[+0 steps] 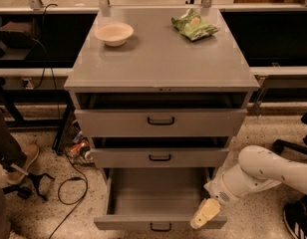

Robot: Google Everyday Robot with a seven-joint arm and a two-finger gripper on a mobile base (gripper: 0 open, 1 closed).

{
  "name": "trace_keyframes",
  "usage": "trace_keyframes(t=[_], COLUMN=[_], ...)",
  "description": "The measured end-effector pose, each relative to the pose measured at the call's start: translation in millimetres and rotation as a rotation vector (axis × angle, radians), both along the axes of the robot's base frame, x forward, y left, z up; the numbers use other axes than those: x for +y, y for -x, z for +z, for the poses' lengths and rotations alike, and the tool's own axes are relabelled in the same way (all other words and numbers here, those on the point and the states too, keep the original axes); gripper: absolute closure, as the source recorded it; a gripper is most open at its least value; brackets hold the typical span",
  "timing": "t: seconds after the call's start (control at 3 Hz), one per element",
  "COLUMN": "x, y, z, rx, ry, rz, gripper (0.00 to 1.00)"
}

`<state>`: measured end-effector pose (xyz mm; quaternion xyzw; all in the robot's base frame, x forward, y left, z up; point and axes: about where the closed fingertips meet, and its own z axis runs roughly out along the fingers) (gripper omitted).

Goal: Close bottom drawer

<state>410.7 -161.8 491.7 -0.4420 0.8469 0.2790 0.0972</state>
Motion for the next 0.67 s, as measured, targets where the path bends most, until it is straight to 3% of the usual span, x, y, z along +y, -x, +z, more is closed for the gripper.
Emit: trace_keyframes(t=[0.33,0.67], x=[0,-7], y=[-5,-14], z=[-18,-75], rx=[0.008,0.043], ry=[-0.023,-0.077], rz=[-0.014,-0.065], gripper=[0.0,0.19])
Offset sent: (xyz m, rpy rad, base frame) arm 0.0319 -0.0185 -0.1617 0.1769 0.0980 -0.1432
